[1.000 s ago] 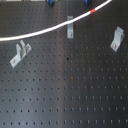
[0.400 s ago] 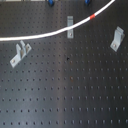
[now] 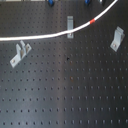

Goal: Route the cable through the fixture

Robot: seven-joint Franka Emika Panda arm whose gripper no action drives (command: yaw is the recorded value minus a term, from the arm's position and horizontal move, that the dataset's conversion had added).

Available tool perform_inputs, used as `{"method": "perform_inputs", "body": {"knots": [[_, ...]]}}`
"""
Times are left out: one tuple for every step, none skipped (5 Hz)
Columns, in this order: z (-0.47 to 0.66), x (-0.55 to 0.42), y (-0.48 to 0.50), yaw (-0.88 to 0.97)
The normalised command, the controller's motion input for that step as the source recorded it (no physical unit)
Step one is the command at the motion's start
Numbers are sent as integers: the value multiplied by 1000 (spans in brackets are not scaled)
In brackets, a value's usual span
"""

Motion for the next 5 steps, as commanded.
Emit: {"method": "perform_inputs", "body": {"knots": [[221, -539, 237, 337], [0, 15, -31, 0], [30, -217, 76, 60], [136, -704, 239, 309], [1, -49, 9, 0]]}}
